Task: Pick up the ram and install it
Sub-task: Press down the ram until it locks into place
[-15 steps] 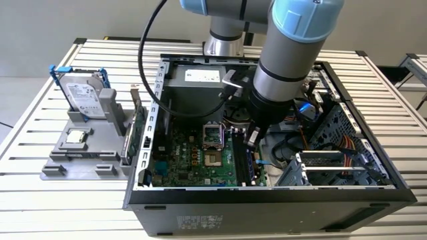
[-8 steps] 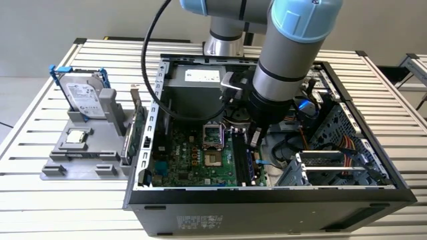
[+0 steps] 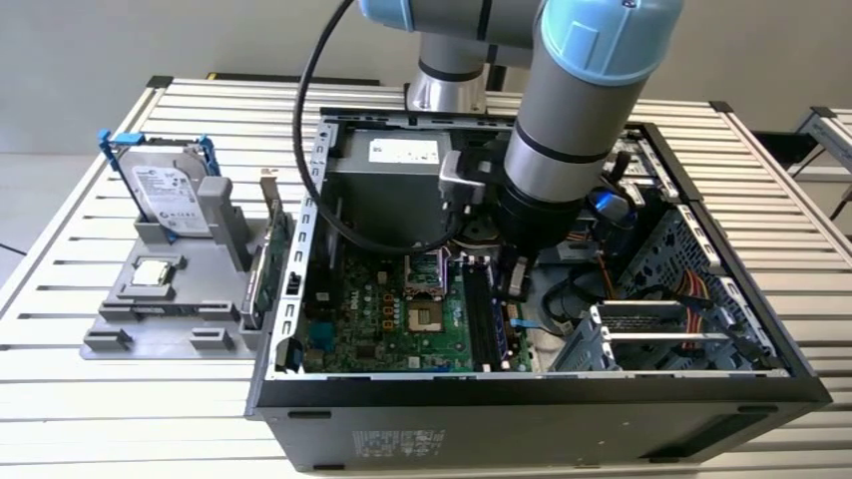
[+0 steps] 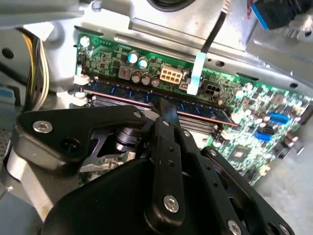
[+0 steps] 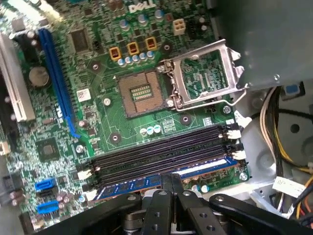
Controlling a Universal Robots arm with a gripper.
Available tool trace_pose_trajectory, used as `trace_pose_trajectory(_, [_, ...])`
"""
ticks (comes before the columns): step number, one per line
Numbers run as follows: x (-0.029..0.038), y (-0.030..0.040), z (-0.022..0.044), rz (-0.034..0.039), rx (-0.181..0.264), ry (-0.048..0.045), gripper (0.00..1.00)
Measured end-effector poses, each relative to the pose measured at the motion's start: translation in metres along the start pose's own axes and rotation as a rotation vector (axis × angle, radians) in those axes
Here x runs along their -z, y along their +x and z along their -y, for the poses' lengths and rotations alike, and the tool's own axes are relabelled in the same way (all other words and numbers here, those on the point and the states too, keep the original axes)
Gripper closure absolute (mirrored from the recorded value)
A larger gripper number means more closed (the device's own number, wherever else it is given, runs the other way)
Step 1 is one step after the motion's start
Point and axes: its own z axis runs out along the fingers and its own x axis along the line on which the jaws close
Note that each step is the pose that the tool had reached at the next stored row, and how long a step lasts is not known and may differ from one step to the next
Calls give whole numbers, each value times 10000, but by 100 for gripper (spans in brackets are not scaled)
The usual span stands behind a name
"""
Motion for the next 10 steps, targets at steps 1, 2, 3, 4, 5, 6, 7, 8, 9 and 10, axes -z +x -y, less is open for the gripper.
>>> trace_pose_trajectory(1, [0,0,0,-2,173,1,100])
trace_pose_trajectory(2, [0,0,0,-4,365,1,100])
trace_pose_trajectory(3, [-1,0,0,-6,545,3,100])
trace_pose_trajectory(4, [-1,0,0,-8,724,3,100])
trace_pose_trajectory(5, [-2,0,0,-9,899,5,100])
trace_pose_trajectory(6, [-2,0,0,-11,1083,5,100])
trace_pose_trajectory(7, [-3,-1,0,-10,1215,6,100])
trace_pose_trajectory(8, [-3,-1,0,-11,1239,6,100])
trace_pose_trajectory(9, [-3,-1,0,-11,1247,6,100])
trace_pose_trajectory(10, [-3,-1,0,-12,1249,6,100])
